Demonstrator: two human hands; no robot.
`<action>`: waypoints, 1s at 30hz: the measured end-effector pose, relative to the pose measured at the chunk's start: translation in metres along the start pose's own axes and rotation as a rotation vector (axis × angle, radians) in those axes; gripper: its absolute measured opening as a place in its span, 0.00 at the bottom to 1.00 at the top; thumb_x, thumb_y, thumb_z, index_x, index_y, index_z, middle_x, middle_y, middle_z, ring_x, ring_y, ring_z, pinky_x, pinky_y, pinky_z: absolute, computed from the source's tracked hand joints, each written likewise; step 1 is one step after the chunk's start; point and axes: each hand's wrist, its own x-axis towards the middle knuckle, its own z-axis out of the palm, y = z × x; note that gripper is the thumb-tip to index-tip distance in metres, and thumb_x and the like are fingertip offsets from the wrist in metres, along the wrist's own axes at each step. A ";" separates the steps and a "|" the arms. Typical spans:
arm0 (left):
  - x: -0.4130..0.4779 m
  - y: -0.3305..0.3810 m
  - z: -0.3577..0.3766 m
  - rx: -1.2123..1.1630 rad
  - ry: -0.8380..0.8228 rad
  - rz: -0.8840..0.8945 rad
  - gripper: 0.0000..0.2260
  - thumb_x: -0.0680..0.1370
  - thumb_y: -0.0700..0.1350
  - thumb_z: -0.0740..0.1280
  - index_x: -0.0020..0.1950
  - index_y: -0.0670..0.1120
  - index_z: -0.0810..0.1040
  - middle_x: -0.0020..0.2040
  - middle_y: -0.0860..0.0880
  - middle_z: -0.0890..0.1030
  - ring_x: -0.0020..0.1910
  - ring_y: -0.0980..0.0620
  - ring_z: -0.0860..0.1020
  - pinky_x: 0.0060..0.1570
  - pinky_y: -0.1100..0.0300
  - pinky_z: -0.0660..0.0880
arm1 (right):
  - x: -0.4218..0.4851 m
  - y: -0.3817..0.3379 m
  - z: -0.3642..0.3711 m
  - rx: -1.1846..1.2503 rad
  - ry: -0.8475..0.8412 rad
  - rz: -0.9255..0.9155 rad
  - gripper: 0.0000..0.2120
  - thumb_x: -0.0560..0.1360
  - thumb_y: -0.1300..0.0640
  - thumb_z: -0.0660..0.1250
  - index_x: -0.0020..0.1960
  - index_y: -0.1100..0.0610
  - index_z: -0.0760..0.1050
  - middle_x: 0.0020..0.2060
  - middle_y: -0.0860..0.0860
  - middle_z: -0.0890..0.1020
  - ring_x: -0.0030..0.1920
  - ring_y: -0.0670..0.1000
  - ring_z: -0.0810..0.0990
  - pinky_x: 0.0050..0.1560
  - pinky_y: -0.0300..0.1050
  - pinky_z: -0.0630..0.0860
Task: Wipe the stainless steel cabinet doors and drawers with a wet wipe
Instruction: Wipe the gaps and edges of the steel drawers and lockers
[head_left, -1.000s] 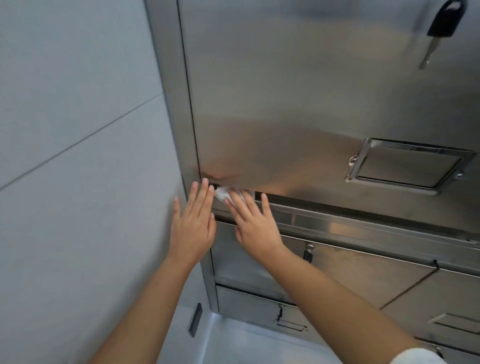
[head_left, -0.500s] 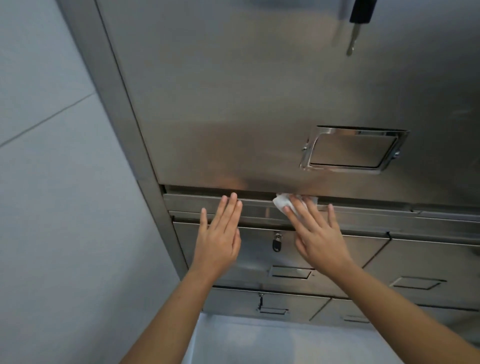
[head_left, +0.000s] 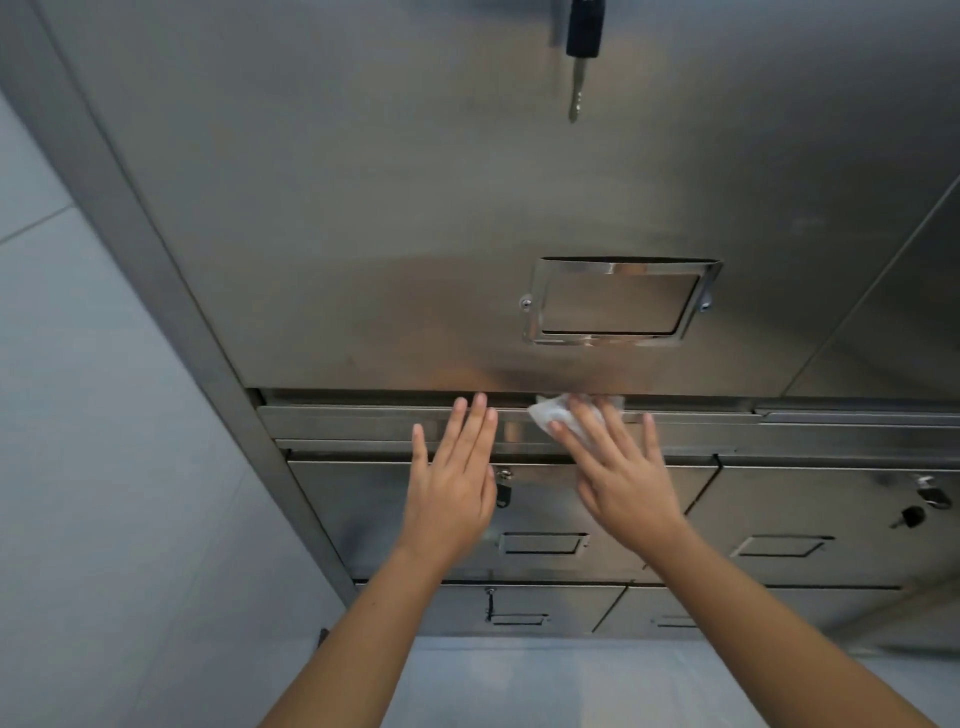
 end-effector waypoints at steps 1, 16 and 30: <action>0.003 0.007 0.000 -0.004 -0.004 0.015 0.24 0.75 0.45 0.53 0.71 0.40 0.65 0.71 0.43 0.66 0.70 0.44 0.62 0.61 0.33 0.56 | -0.009 0.014 0.001 0.005 0.004 0.018 0.32 0.70 0.56 0.65 0.72 0.52 0.62 0.71 0.55 0.67 0.70 0.58 0.65 0.63 0.69 0.60; 0.037 0.097 0.016 -0.092 -0.100 0.087 0.24 0.75 0.46 0.53 0.69 0.40 0.69 0.70 0.44 0.69 0.69 0.44 0.67 0.61 0.34 0.60 | -0.036 0.065 -0.008 0.050 -0.064 0.073 0.38 0.64 0.57 0.74 0.71 0.53 0.65 0.70 0.54 0.67 0.69 0.58 0.67 0.62 0.67 0.63; 0.047 0.147 0.028 -0.192 -0.040 -0.007 0.30 0.69 0.38 0.72 0.70 0.41 0.69 0.70 0.45 0.68 0.70 0.43 0.63 0.60 0.31 0.54 | -0.061 0.109 -0.013 0.064 -0.080 0.118 0.34 0.65 0.60 0.73 0.70 0.55 0.68 0.70 0.57 0.67 0.69 0.61 0.65 0.62 0.67 0.65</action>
